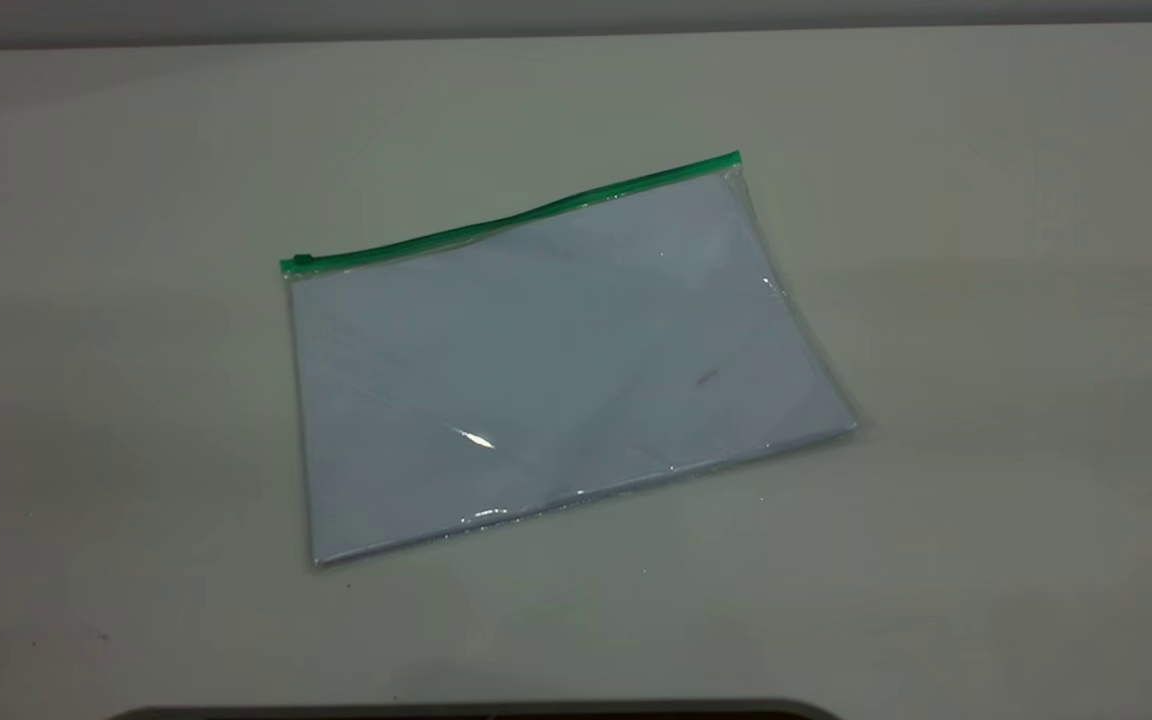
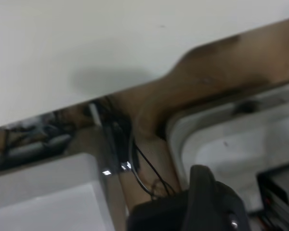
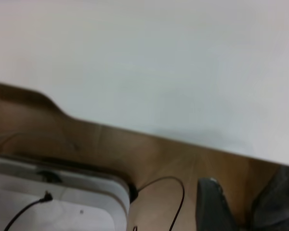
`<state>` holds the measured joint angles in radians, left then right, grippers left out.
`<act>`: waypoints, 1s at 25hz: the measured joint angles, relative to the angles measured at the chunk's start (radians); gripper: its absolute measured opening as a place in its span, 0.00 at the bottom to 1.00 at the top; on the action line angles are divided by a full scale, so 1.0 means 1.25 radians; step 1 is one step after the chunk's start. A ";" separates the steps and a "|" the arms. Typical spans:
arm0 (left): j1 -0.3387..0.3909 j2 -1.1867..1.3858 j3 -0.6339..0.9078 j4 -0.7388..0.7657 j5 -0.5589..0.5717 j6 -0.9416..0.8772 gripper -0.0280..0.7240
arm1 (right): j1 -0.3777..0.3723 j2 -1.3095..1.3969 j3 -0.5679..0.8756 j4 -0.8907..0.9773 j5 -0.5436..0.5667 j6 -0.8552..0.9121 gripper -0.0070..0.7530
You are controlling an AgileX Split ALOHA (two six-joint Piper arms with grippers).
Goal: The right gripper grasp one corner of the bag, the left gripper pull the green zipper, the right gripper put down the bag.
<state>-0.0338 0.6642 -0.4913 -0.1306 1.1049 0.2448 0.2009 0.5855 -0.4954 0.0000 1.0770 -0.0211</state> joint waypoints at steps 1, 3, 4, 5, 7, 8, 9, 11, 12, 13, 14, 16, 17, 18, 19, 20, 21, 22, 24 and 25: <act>0.000 -0.019 0.000 0.009 0.000 -0.009 0.74 | 0.000 0.000 0.000 0.000 -0.003 0.000 0.59; 0.000 -0.055 0.000 0.014 0.000 -0.017 0.74 | 0.000 0.000 0.000 0.000 -0.001 0.000 0.59; 0.000 -0.077 0.000 0.014 0.000 -0.018 0.74 | 0.000 0.000 0.000 0.000 0.003 0.000 0.59; 0.000 -0.099 0.000 0.014 0.001 -0.018 0.74 | 0.000 0.000 0.000 0.000 0.005 0.000 0.58; 0.000 -0.140 0.000 0.015 0.003 -0.019 0.74 | 0.000 0.000 0.000 0.000 0.007 0.001 0.58; 0.000 -0.163 0.000 0.015 0.004 -0.019 0.74 | 0.000 0.000 0.000 0.000 0.007 0.001 0.57; 0.000 -0.186 0.000 0.015 0.004 -0.019 0.74 | 0.000 0.000 0.000 0.000 0.007 0.001 0.57; 0.000 -0.227 0.001 0.016 0.006 -0.019 0.74 | 0.000 -0.001 0.000 0.000 0.007 0.001 0.56; 0.000 -0.250 0.001 0.016 0.006 -0.019 0.74 | 0.000 -0.007 0.000 0.000 0.007 0.001 0.56; 0.000 -0.273 0.001 0.016 0.008 -0.019 0.74 | -0.001 -0.018 0.000 0.000 0.007 0.001 0.56; 0.000 -0.293 0.002 0.016 0.009 -0.019 0.74 | -0.009 -0.035 0.000 0.007 0.007 0.001 0.55; 0.002 -0.347 0.002 0.016 0.010 -0.019 0.74 | -0.050 -0.082 0.000 0.017 0.008 0.001 0.55; 0.009 -0.376 0.002 0.016 0.012 -0.019 0.74 | -0.076 -0.116 0.000 0.018 0.009 0.001 0.55; 0.017 -0.402 0.002 0.015 0.013 -0.019 0.74 | -0.101 -0.148 0.000 0.020 0.010 0.001 0.55; 0.027 -0.432 0.002 0.015 0.015 -0.019 0.74 | -0.120 -0.190 0.000 0.021 0.011 0.001 0.55; 0.034 -0.459 0.002 0.015 0.018 -0.019 0.74 | -0.137 -0.232 0.000 0.021 0.015 0.001 0.55; 0.036 -0.481 0.002 0.015 0.021 -0.019 0.74 | -0.145 -0.272 0.000 0.021 0.017 0.001 0.55; 0.038 -0.502 0.002 0.015 0.023 -0.019 0.74 | -0.147 -0.303 0.000 0.020 0.021 0.001 0.55; 0.038 -0.533 0.002 0.015 0.027 -0.019 0.74 | -0.150 -0.369 0.000 0.020 0.026 0.001 0.55; 0.038 -0.540 0.002 0.015 0.028 -0.019 0.74 | -0.151 -0.392 0.000 0.020 0.028 0.001 0.55</act>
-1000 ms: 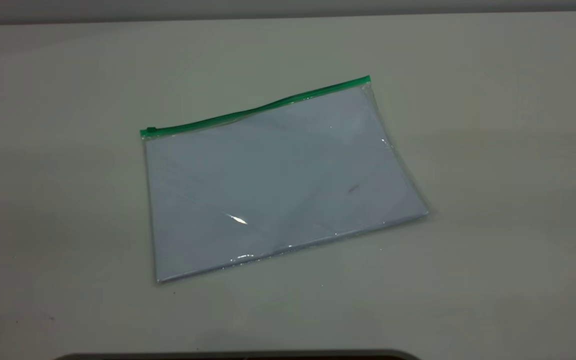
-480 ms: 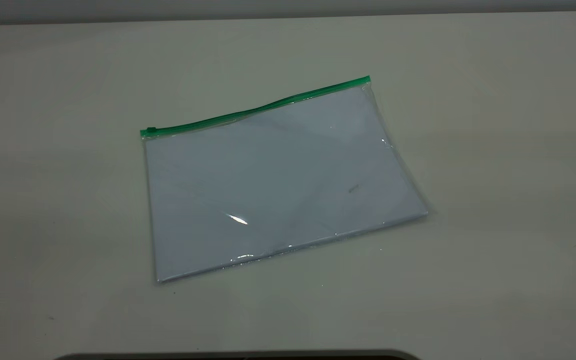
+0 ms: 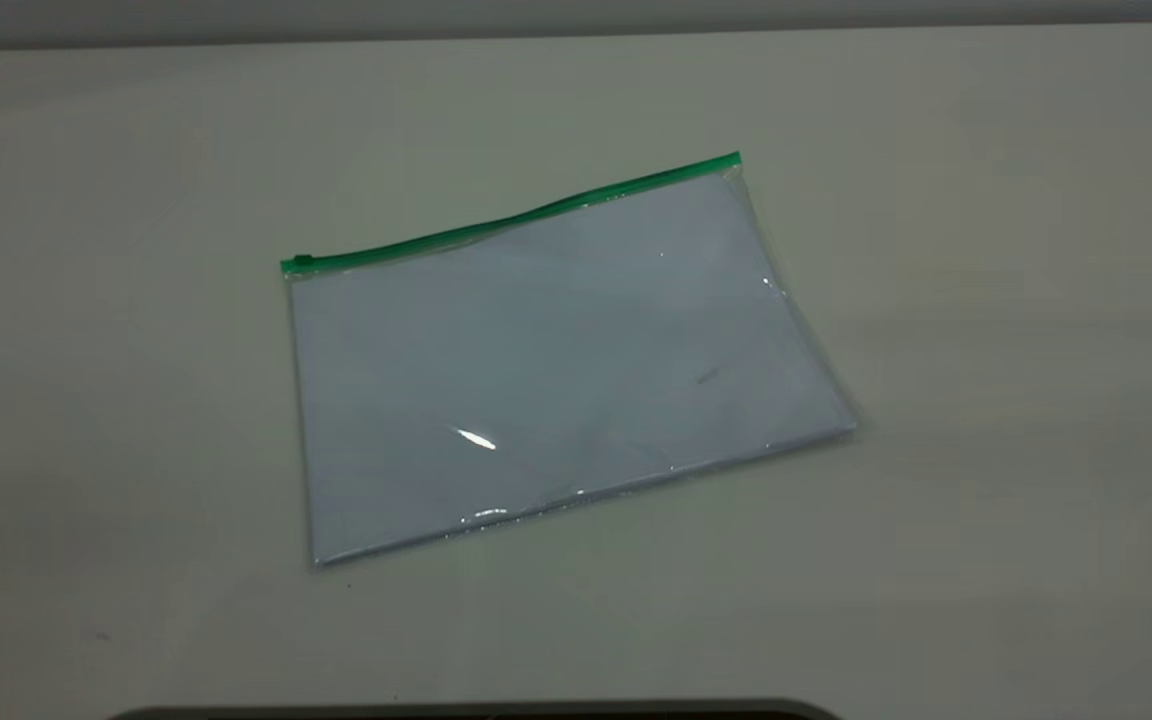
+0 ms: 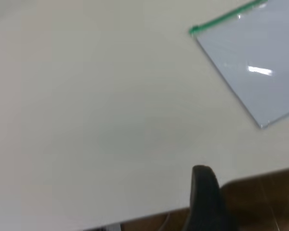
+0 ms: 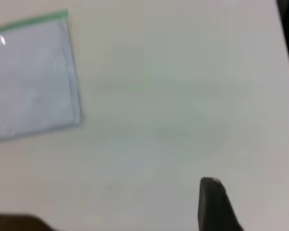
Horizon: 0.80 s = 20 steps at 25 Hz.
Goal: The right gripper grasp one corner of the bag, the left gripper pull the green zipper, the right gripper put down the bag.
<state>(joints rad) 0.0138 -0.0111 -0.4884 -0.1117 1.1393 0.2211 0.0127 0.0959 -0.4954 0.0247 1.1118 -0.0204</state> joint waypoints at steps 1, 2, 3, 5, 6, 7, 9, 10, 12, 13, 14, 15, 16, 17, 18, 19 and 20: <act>0.000 -0.005 0.000 0.000 0.001 0.000 0.74 | 0.000 -0.026 0.000 0.000 0.002 0.000 0.55; 0.000 -0.006 0.000 0.000 0.002 0.000 0.74 | 0.000 -0.050 0.000 0.000 0.002 0.000 0.55; 0.000 -0.006 0.000 0.000 0.002 0.000 0.74 | 0.000 -0.071 0.000 0.000 0.003 0.000 0.55; -0.002 -0.006 0.000 0.000 0.002 0.000 0.74 | 0.000 -0.089 0.000 0.000 0.007 0.000 0.55; -0.005 -0.006 0.000 0.000 0.002 0.000 0.74 | 0.000 -0.090 0.000 0.000 0.008 0.000 0.55; -0.008 -0.007 0.000 0.000 0.002 0.000 0.74 | 0.000 -0.090 0.000 0.000 0.008 0.000 0.55; -0.010 -0.007 0.000 0.000 0.003 0.000 0.74 | 0.000 -0.090 0.000 0.000 0.011 0.000 0.55; -0.010 -0.007 0.000 0.000 0.003 0.000 0.74 | 0.000 -0.090 0.000 0.000 0.012 0.000 0.55; -0.008 -0.007 0.000 0.000 0.003 0.000 0.74 | 0.000 -0.090 0.000 0.000 0.012 0.000 0.55; -0.006 -0.007 0.000 0.000 0.003 0.000 0.74 | 0.000 -0.090 0.000 0.000 0.012 0.000 0.55; -0.006 -0.007 0.000 0.000 0.003 0.000 0.74 | 0.000 -0.090 0.000 0.000 0.012 0.000 0.55; -0.006 -0.007 0.000 0.000 0.003 0.000 0.74 | 0.000 -0.090 0.000 0.000 0.012 0.000 0.55; -0.006 -0.007 0.000 0.000 0.003 0.000 0.74 | 0.000 -0.090 0.000 0.000 0.012 0.000 0.55; -0.006 -0.007 0.000 0.000 0.003 0.000 0.74 | 0.000 -0.090 0.000 0.000 0.012 0.000 0.55; -0.006 -0.007 0.000 0.000 0.003 0.000 0.74 | 0.000 -0.090 0.000 0.000 0.012 0.000 0.55; -0.006 -0.007 0.000 0.000 0.003 0.000 0.74 | 0.000 -0.090 0.000 0.000 0.012 0.000 0.55; -0.006 -0.007 0.000 0.000 0.003 0.000 0.74 | 0.000 -0.090 0.000 0.000 0.012 0.000 0.55</act>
